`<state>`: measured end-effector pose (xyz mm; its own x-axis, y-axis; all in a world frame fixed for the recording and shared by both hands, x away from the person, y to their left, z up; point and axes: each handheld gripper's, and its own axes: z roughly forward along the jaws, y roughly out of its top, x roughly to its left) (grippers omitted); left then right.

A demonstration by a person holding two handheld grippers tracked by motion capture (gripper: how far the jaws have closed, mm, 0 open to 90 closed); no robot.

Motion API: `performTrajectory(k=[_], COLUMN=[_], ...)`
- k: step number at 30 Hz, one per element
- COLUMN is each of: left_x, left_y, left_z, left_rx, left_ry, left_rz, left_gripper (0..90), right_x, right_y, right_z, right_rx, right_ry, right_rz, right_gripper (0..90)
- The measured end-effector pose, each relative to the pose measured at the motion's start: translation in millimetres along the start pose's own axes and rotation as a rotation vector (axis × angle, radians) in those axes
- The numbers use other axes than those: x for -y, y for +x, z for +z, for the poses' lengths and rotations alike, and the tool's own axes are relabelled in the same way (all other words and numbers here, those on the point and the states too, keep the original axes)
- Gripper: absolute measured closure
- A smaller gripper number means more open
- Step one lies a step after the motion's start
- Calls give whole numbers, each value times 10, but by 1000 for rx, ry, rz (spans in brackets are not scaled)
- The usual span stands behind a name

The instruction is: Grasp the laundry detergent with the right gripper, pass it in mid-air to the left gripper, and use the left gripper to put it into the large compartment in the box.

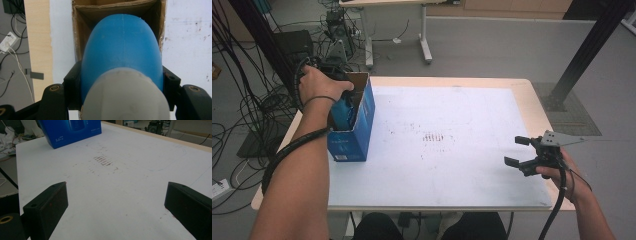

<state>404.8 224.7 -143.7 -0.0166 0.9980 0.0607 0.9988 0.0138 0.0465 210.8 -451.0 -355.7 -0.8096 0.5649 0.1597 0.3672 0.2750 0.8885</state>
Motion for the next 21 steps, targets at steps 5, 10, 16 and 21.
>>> performTrajectory(k=[5, 10, 16, 21], left_x=[-1, -3, 15, 12], left_y=[11, 2, -8, -10], left_z=[72, 101, 142, 181], left_rx=[5, 3, 1, -1], left_ry=[4, 7, -1, 4], left_rz=[0, 2, 4, 5], left_gripper=[378, 378, 378, 378], right_x=[0, -5, -4, -1], right_y=[-1, -3, -4, -6], right_z=[-4, -10, 4, 9], right_rx=[3, 5, 2, 3], right_ry=[3, 4, 2, 3], right_rz=[0, 1, 0, 2], right_gripper=[48, 48, 48, 48])
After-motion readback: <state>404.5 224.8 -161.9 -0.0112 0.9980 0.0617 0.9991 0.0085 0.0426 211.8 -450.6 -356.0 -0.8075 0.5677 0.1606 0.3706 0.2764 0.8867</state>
